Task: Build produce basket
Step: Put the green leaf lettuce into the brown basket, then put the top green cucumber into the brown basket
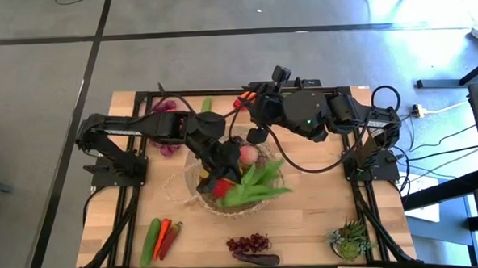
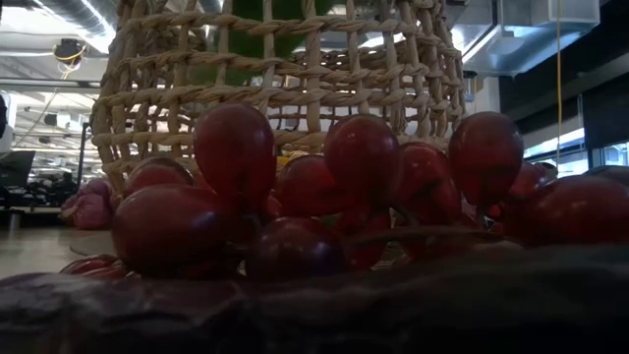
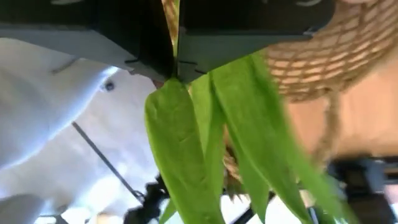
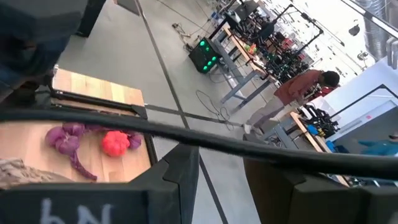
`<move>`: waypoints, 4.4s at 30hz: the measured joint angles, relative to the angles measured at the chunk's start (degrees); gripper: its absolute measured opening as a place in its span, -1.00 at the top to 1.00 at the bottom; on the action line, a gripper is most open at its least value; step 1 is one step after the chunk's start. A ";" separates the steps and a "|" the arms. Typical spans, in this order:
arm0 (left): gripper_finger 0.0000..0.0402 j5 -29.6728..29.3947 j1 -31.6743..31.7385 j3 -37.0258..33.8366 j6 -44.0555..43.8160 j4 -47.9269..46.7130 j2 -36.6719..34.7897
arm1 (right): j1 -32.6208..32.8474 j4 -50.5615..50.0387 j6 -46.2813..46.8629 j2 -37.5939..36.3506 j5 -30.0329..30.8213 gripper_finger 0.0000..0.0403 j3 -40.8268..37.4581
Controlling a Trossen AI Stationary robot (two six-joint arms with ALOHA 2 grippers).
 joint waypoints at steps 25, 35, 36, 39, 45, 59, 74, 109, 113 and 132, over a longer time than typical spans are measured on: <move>1.00 -4.27 3.63 0.02 4.68 1.39 1.69 | -0.04 -1.75 -1.53 -0.70 1.56 0.38 0.00; 1.00 1.65 3.33 0.00 2.76 0.34 2.57 | -0.04 -4.65 -1.64 -0.70 1.30 0.38 0.00; 1.00 1.85 3.17 0.00 2.39 0.49 2.51 | -0.07 -5.62 -1.64 -0.70 1.32 0.38 0.00; 1.00 3.20 2.68 0.00 1.56 0.39 2.54 | -0.07 -8.46 -1.59 -0.70 0.95 0.38 0.00; 1.00 4.91 1.33 0.00 1.45 -0.14 2.54 | -1.15 -16.59 3.96 -0.76 -10.80 0.38 0.07; 1.00 4.61 1.33 0.00 1.59 -1.41 2.54 | -6.69 -31.56 21.27 -0.62 -49.99 0.38 -0.59; 1.00 4.11 1.29 0.00 1.61 -1.06 2.54 | -6.81 -29.14 22.41 -0.39 -68.34 0.38 -12.80; 0.84 1.58 0.74 0.00 3.18 -3.09 2.52 | -7.19 -22.51 16.72 -0.44 -79.16 0.38 -22.01; 0.66 1.40 0.76 0.00 3.55 -3.01 2.52 | -7.19 -22.53 16.72 -0.44 -79.16 0.38 -22.01; 0.56 1.33 1.51 0.07 3.22 -3.83 1.55 | -7.21 -24.57 16.86 -0.89 -76.81 0.38 -20.35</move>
